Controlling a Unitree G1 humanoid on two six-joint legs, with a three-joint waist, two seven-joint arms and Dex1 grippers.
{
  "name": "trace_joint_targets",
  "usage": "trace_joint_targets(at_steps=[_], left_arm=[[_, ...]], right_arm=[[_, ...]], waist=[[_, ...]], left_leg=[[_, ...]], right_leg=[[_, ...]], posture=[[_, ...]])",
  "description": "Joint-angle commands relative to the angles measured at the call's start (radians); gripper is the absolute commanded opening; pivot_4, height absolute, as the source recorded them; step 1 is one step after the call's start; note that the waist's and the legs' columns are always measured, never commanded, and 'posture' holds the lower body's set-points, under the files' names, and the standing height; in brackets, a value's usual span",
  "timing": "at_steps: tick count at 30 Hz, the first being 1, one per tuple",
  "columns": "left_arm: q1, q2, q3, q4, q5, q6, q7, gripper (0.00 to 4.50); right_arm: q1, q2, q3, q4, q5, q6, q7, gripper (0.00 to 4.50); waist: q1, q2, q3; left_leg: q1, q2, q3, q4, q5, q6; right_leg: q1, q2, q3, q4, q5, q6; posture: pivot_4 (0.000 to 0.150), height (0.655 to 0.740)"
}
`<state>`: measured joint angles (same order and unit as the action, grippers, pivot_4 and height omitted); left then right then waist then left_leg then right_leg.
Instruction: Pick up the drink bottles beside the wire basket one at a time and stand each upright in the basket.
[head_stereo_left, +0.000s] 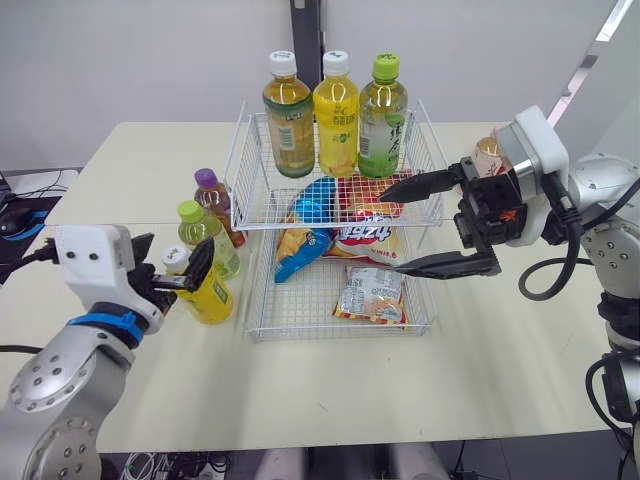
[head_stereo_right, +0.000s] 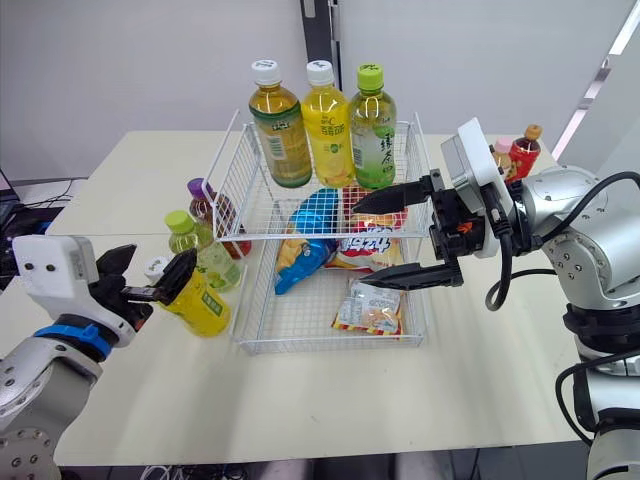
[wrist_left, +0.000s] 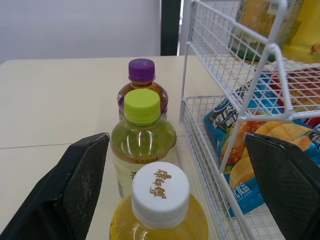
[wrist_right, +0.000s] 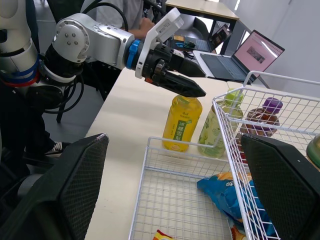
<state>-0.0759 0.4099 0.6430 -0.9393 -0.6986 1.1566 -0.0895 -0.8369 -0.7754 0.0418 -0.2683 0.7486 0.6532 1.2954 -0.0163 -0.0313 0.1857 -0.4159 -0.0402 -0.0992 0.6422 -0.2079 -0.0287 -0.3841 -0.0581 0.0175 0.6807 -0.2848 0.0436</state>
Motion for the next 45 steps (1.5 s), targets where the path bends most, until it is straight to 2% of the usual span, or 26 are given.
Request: trace_joint_targets(at_steps=[1, 8, 12, 19, 20, 26, 31, 36, 40, 43, 45], left_arm=[[-0.016, -0.002, -0.029, -0.002, -0.012, 0.011, 0.035, 4.49], [-0.031, 0.025, -0.054, 0.029, -0.021, 0.011, 0.044, 4.49], [-0.017, 0.035, -0.062, 0.034, -0.021, 0.008, 0.047, 3.64], [0.026, 0.038, -0.063, 0.032, -0.024, -0.019, 0.029, 1.53], [0.038, 0.039, -0.054, 0.032, -0.025, -0.022, 0.025, 1.39], [0.059, 0.098, 0.024, 0.037, -0.084, -0.062, -0.029, 1.39], [-0.018, 0.304, 0.165, 0.129, -0.269, -0.042, -0.155, 1.39], [-0.136, 0.644, 0.315, 0.365, -0.522, 0.070, -0.303, 1.39], [-0.226, 0.814, 0.322, 0.525, -0.648, 0.120, -0.336, 1.39], [-0.286, 0.931, 0.302, 0.642, -0.671, 0.138, -0.379, 1.39], [-0.379, 1.056, 0.216, 0.778, -0.653, 0.064, -0.451, 1.39]], right_arm=[[-0.011, -0.013, -0.034, -0.026, 0.018, 0.004, 0.000, 4.50], [-0.009, -0.017, -0.041, -0.030, 0.018, 0.013, -0.005, 4.50], [-0.007, -0.019, -0.043, -0.031, 0.017, 0.015, -0.008, 4.50], [-0.009, -0.017, -0.044, -0.029, 0.014, 0.018, -0.015, 4.50], [-0.009, -0.017, -0.044, -0.028, 0.014, 0.019, -0.016, 4.50], [-0.015, -0.013, -0.047, -0.018, 0.010, 0.015, -0.022, 4.50], [-0.021, -0.013, -0.053, -0.008, 0.005, 0.012, -0.026, 4.50], [-0.022, -0.021, -0.059, 0.004, -0.003, 0.008, -0.031, 4.50], [-0.022, -0.038, -0.063, 0.003, 0.003, 0.021, -0.029, 4.50], [-0.019, -0.052, -0.070, 0.003, 0.004, 0.027, -0.035, 4.50], [-0.013, -0.072, -0.081, 0.005, 0.007, 0.038, -0.040, 4.50]], waist=[[0.001, 0.000, 0.000], [0.002, 0.000, 0.000], [0.002, 0.000, 0.000], [0.006, 0.000, 0.000], [0.007, 0.000, 0.000], [0.010, 0.000, 0.000], [0.012, 0.000, 0.001], [0.010, -0.001, 0.003], [0.004, 0.000, 0.004], [-0.001, -0.001, 0.006], [-0.005, -0.002, 0.009]], left_leg=[[0.000, 0.000, 0.000, 0.000, 0.000, 0.000], [0.000, 0.000, 0.000, 0.000, 0.000, 0.000], [0.000, 0.000, 0.000, -0.001, 0.000, 0.000], [0.000, 0.000, 0.000, -0.001, 0.000, 0.000], [0.000, 0.000, 0.000, -0.001, 0.000, 0.000], [0.000, 0.000, 0.000, -0.002, 0.000, 0.000], [-0.002, 0.001, 0.000, -0.003, 0.000, 0.000], [-0.002, 0.001, 0.000, -0.006, 0.000, 0.000], [-0.001, 0.001, 0.002, -0.010, 0.000, 0.000], [-0.001, 0.002, 0.001, -0.013, 0.000, 0.000], [-0.001, 0.002, 0.001, -0.014, 0.000, 0.000]], right_leg=[[0.000, 0.000, 0.000, 0.000, 0.000, 0.000], [0.000, 0.000, 0.000, 0.000, 0.000, 0.000], [0.000, 0.000, 0.000, -0.001, 0.000, 0.000], [0.000, 0.000, 0.000, -0.001, 0.000, 0.000], [0.000, 0.000, 0.000, -0.002, 0.000, 0.000], [-0.001, -0.001, 0.000, -0.002, 0.000, -0.001], [-0.003, 0.000, -0.001, -0.002, -0.002, -0.003], [-0.004, 0.000, -0.001, -0.004, -0.002, -0.003], [-0.005, -0.001, 0.000, -0.005, -0.002, -0.003], [-0.006, 0.000, -0.001, -0.005, -0.002, -0.003], [-0.006, 0.000, -0.001, -0.004, -0.003, -0.004]], posture=[[0.150, 0.7400], [0.150, 0.7400], [0.150, 0.7400], [0.150, 0.7400], [0.150, 0.7400], [0.150, 0.7400], [0.150, 0.7400], [0.150, 0.7400], [0.150, 0.7400], [0.150, 0.7400], [0.150, 0.7400]])
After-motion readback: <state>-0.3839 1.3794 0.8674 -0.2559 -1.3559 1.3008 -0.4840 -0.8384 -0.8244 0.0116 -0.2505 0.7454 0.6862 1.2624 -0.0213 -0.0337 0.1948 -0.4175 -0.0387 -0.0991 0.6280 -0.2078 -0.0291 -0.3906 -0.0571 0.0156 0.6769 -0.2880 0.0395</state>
